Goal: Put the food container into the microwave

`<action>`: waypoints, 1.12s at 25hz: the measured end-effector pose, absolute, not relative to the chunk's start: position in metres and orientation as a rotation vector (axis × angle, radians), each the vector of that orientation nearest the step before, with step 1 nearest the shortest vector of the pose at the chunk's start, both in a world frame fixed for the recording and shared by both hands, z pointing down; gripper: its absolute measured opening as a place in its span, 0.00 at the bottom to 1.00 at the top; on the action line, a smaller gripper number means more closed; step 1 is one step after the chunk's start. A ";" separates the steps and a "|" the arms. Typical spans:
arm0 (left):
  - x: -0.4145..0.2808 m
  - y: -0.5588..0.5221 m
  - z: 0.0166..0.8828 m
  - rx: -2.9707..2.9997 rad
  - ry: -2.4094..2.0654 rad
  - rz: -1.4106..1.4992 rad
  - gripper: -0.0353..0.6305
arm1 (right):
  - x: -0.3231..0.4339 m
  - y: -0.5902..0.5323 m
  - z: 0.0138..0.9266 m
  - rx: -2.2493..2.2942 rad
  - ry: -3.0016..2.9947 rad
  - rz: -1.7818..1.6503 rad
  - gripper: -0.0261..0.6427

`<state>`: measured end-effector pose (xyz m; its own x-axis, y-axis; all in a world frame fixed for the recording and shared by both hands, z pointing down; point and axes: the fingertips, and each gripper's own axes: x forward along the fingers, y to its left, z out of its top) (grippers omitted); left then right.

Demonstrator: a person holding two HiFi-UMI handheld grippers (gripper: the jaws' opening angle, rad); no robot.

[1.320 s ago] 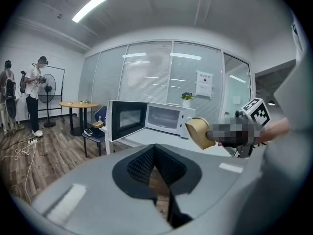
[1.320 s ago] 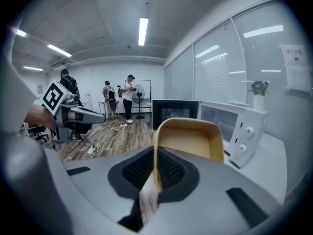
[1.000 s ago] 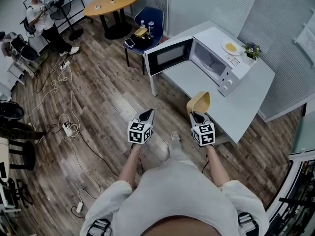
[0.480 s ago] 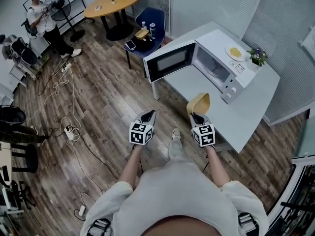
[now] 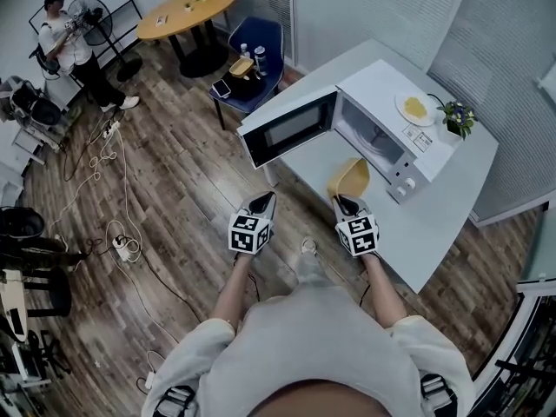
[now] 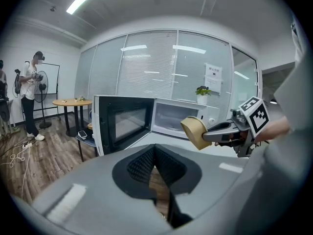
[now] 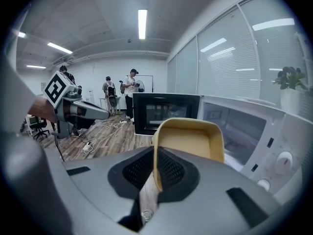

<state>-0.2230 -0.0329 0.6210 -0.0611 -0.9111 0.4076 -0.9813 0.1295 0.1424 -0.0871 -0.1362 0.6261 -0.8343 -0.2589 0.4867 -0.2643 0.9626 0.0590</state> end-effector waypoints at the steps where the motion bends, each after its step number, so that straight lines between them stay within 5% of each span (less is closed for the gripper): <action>1: -0.226 -0.041 0.620 1.826 -2.016 0.241 0.07 | -0.091 -0.144 0.625 0.371 -2.602 0.011 0.08; 28: -0.256 -0.242 0.631 1.974 -1.826 0.297 0.07 | -0.149 -0.308 0.636 0.436 -2.537 0.029 0.08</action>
